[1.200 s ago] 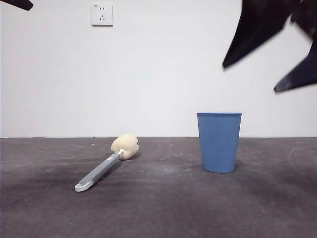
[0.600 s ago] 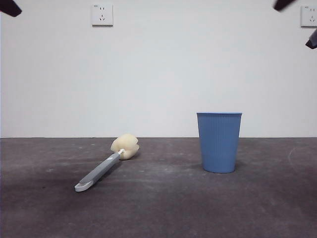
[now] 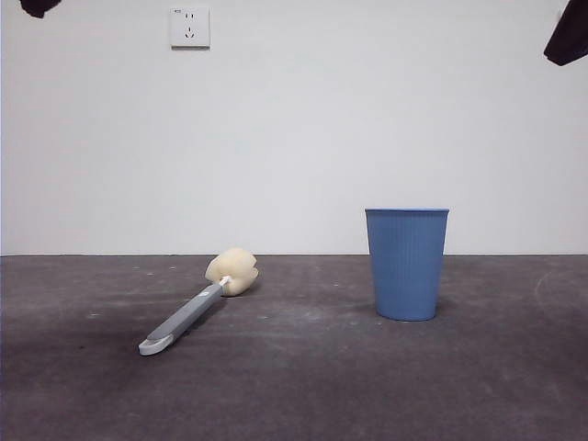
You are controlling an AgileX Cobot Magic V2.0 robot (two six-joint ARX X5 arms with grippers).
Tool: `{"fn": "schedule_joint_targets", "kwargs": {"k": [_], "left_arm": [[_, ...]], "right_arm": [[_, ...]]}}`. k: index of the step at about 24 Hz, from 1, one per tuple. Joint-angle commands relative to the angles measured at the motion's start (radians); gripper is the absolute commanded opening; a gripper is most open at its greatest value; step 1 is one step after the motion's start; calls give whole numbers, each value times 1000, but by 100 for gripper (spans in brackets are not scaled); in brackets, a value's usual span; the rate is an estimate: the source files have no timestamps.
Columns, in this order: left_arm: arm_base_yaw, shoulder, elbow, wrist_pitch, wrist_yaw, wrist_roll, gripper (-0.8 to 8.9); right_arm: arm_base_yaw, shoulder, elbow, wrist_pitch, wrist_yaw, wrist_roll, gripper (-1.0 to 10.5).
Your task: Pick up the cup brush,pick up the cup,insert the brush into the cup,clean the cup,put the cup brush back,put the cup back to the fixed position on the table
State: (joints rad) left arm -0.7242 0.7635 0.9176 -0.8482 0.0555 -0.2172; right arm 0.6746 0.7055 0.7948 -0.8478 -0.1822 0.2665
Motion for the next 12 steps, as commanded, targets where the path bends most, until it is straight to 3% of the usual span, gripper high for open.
{"fn": "schedule_joint_targets", "kwargs": {"k": [1,4,6,9,12], "left_arm": [[-3,0,-6,3,-1,11,-3],[-2,-1,-6,11,-7,22,-4],[43,-31,-8,75,-95,106,-3],[198,-135,-56,356,-64,229,-3],[376,-298,-220,698,-21,252,-3]], "right_arm": [[2,0,0,1,2,5,1],[2,0,0,1,2,5,1],[2,0,0,1,2,5,1],[2,0,0,1,2,5,1],[2,0,0,1,2,5,1]]}}
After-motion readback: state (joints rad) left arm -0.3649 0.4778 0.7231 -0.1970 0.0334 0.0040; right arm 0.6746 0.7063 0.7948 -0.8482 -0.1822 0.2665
